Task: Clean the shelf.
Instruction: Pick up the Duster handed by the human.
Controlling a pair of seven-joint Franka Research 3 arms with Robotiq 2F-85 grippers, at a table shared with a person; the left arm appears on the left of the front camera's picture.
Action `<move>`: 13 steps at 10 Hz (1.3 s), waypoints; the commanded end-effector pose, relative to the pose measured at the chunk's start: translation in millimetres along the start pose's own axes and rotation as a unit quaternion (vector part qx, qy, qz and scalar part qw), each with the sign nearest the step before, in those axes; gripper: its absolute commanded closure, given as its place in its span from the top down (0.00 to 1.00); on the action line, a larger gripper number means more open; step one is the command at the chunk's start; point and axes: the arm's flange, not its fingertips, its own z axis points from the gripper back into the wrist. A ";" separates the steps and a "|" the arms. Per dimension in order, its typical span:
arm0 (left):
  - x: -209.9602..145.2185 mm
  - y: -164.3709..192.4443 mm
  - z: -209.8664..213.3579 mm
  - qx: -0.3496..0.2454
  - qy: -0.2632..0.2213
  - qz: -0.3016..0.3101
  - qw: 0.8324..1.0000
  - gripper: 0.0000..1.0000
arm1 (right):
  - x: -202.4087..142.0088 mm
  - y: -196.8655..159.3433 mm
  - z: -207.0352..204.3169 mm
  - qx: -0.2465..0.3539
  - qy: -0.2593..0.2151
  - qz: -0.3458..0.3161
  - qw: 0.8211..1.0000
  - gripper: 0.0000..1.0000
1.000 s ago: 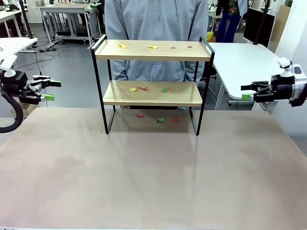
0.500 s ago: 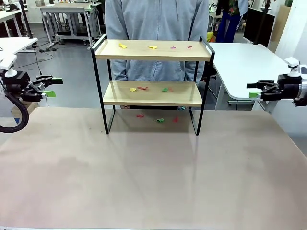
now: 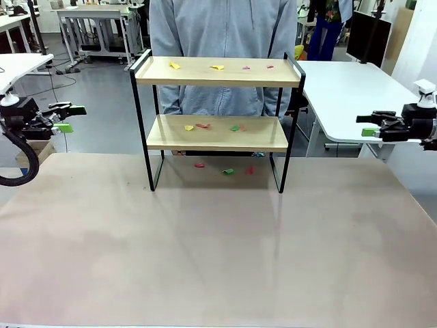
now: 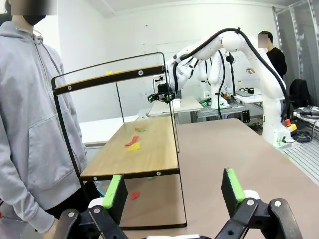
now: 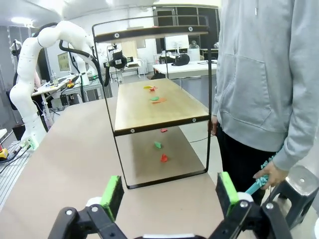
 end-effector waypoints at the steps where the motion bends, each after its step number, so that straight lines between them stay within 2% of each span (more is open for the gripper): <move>1: 5.2 5.3 0.4 0.002 -0.019 0.007 1.000 1.00 | 5.9 0.3 1.3 0.004 -0.015 0.019 1.000 1.00; 4: 6.0 3.7 -6.5 -0.001 -0.021 0.027 0.999 1.00 | 5.6 0.7 2.9 0.005 -0.016 0.018 1.000 1.00; 5: 0.8 0.3 -1.5 -0.002 -0.003 0.008 1.000 1.00 | 3.7 -0.1 3.3 0.003 -0.004 0.004 1.000 1.00; 13: 0.8 0.3 -1.5 -0.002 -0.003 0.008 1.000 1.00 | 3.7 -0.1 3.3 0.003 -0.004 0.004 1.000 1.00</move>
